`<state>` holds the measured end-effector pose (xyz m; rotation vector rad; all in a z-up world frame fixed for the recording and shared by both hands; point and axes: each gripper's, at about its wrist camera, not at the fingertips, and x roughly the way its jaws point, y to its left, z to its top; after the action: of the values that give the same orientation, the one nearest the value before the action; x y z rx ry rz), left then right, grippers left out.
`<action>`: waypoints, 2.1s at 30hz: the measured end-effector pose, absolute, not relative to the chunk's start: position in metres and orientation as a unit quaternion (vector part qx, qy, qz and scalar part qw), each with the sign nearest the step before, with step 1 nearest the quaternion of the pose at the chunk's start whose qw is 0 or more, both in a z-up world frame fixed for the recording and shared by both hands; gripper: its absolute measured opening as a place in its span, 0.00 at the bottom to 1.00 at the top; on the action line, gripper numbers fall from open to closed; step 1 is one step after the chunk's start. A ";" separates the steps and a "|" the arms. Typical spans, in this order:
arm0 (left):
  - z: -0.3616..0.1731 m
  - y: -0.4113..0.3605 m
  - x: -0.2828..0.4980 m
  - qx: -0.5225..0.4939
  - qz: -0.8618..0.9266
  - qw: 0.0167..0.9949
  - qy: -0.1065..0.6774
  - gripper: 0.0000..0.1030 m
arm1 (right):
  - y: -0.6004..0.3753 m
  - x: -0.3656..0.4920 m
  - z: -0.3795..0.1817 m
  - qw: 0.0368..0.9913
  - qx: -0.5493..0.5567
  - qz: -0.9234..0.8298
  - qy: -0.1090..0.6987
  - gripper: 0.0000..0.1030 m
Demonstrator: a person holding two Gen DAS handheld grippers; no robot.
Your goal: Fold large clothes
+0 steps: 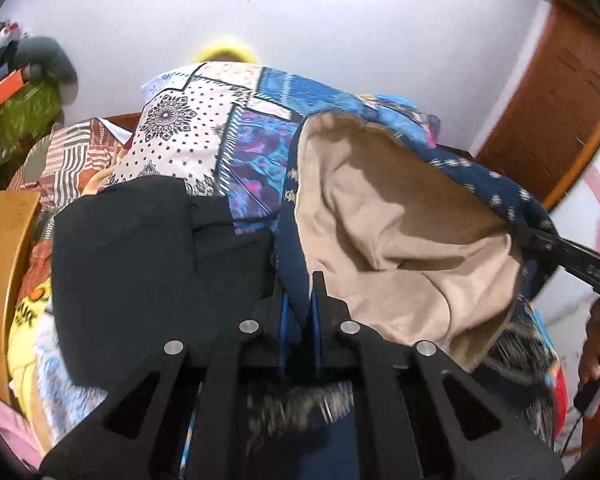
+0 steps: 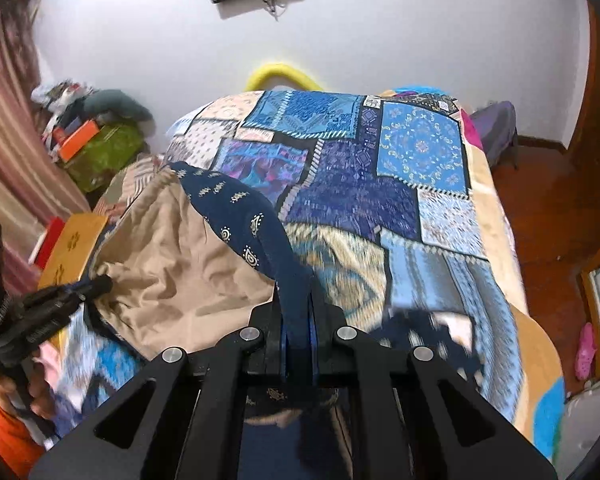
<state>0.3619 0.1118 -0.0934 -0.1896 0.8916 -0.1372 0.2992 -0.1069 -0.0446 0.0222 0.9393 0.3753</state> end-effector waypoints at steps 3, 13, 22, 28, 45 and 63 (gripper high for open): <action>-0.087 0.106 0.326 -0.084 -0.082 0.895 0.431 0.08 | -0.114 0.268 -0.047 0.876 -0.016 0.181 0.447 0.07; -0.140 0.091 0.259 -0.050 -0.063 0.876 0.476 0.09 | -0.150 0.226 -0.095 0.853 -0.030 0.153 0.499 0.07; -0.188 0.087 0.258 -0.043 -0.050 0.843 0.533 0.17 | -0.161 0.215 -0.112 0.844 -0.045 0.144 0.515 0.19; -0.161 0.099 0.261 -0.037 -0.046 0.858 0.511 0.39 | -0.160 0.213 -0.090 0.842 -0.020 0.165 0.514 0.40; -0.157 0.100 0.321 -0.067 -0.069 0.863 0.496 0.42 | -0.090 0.243 -0.109 0.829 -0.117 0.208 0.506 0.66; -0.189 0.092 0.352 -0.118 -0.114 0.847 0.506 0.24 | -0.082 0.280 -0.133 0.822 -0.063 0.211 0.526 0.24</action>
<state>0.3522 0.0923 -0.1888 -0.2479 1.0673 -0.2407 0.2798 -0.0824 -0.1328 -0.1333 1.1192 0.4492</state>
